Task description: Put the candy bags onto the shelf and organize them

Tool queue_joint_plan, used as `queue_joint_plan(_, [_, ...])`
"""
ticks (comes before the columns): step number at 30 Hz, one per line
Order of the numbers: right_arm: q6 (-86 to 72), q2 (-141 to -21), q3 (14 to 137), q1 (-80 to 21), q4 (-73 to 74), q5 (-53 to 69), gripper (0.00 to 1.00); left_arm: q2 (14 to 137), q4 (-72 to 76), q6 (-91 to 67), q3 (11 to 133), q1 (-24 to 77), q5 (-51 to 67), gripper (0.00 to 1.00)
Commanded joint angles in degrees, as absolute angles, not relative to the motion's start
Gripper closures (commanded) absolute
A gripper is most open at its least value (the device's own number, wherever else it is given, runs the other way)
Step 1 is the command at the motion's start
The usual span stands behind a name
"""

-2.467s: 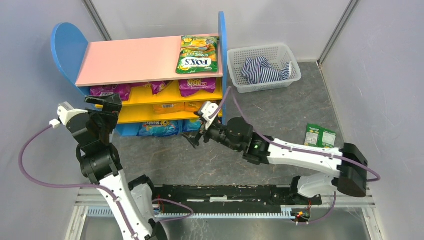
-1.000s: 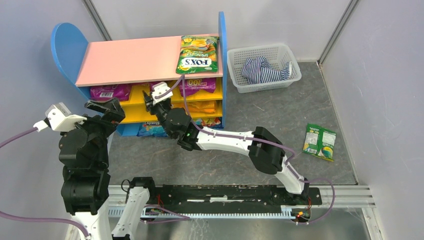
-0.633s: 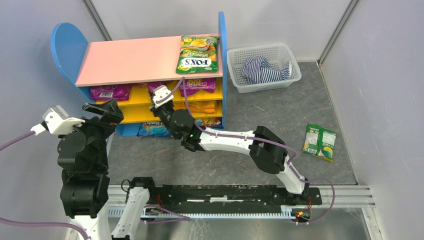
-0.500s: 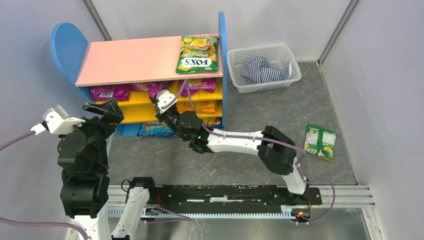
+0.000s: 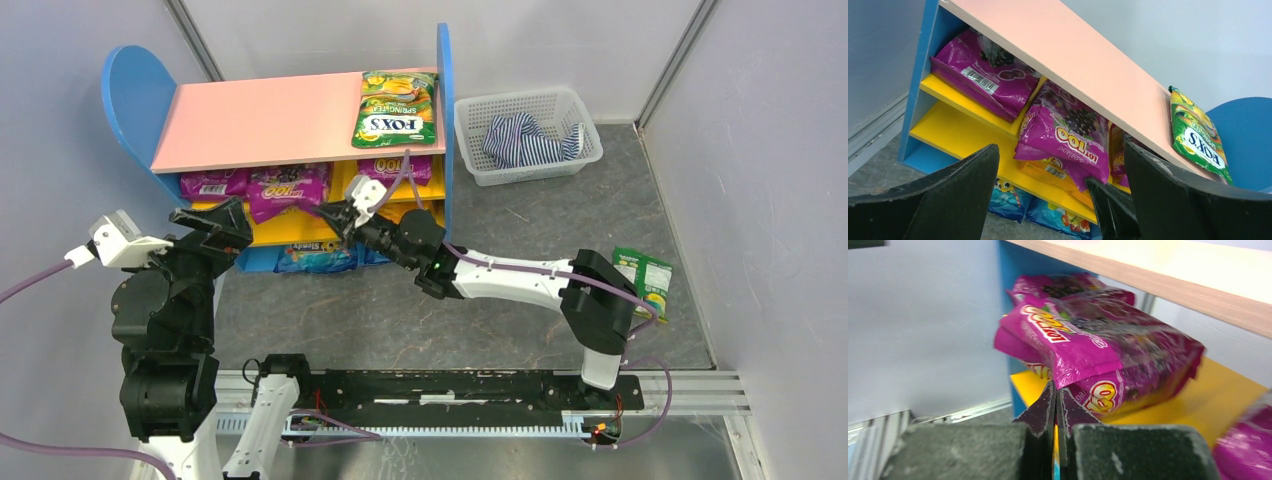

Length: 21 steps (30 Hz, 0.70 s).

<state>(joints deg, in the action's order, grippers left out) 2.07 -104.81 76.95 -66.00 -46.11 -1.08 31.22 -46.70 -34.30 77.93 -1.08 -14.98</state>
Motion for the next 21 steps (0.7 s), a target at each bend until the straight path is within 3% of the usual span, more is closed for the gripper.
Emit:
queue_joint_plan(1, [1.6, -102.8, 77.1, -63.3, -45.8, -5.7, 0.99, 30.9, -43.9, -36.3, 77.8, -0.9, -12.8, 0.00])
queue_joint_plan(15, [0.1, -108.3, 85.1, -62.9, -41.6, -10.2, 0.99, 31.0, -43.5, -36.5, 77.6, -0.9, -11.9, 0.00])
queue_joint_plan(17, [0.1, -107.8, 85.3, -62.9, -40.0, -11.0, 0.84, 30.8, -43.7, -36.1, 77.8, -1.0, -12.0, 0.00])
queue_joint_plan(20, [0.3, -105.2, 84.0, -63.8, -36.4, -11.8, 0.45, 30.5, -44.0, -35.5, 78.1, -1.0, -12.7, 0.00])
queue_joint_plan(21, [0.8, -103.5, 83.3, -64.4, -34.8, -11.5, 0.38, 30.4, -44.0, -35.4, 78.1, -1.0, -12.9, 0.00])
